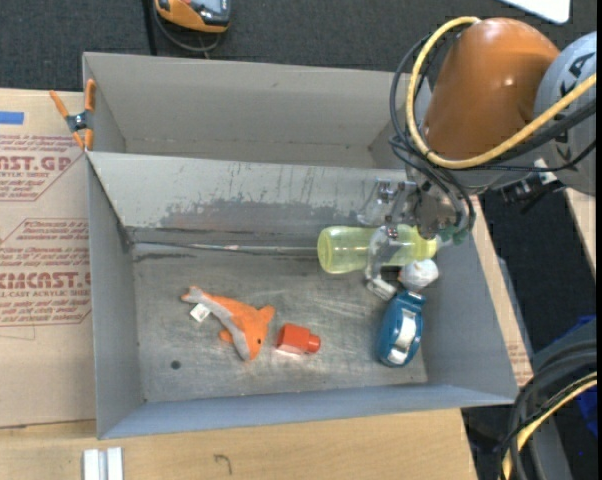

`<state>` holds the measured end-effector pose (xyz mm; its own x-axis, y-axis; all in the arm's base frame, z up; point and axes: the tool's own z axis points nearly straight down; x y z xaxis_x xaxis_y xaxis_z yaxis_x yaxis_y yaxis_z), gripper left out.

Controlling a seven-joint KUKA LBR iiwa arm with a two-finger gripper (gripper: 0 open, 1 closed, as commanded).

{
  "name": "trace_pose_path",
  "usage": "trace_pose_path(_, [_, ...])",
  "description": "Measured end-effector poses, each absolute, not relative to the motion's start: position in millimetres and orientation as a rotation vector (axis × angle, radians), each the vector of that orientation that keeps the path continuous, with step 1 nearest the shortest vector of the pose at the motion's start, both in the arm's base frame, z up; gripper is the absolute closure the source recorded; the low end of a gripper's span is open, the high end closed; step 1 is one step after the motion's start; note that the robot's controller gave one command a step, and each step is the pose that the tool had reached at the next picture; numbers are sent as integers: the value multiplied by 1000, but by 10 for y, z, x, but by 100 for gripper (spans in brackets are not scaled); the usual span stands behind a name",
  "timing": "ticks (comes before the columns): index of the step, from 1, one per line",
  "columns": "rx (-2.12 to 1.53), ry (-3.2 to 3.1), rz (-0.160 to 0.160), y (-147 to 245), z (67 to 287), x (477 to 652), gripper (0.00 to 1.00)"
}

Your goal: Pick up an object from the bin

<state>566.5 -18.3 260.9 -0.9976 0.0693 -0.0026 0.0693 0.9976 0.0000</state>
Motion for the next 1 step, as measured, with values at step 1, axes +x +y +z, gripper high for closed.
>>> trace_pose_path(1, [109,3137,0,-183,2609,5665,100])
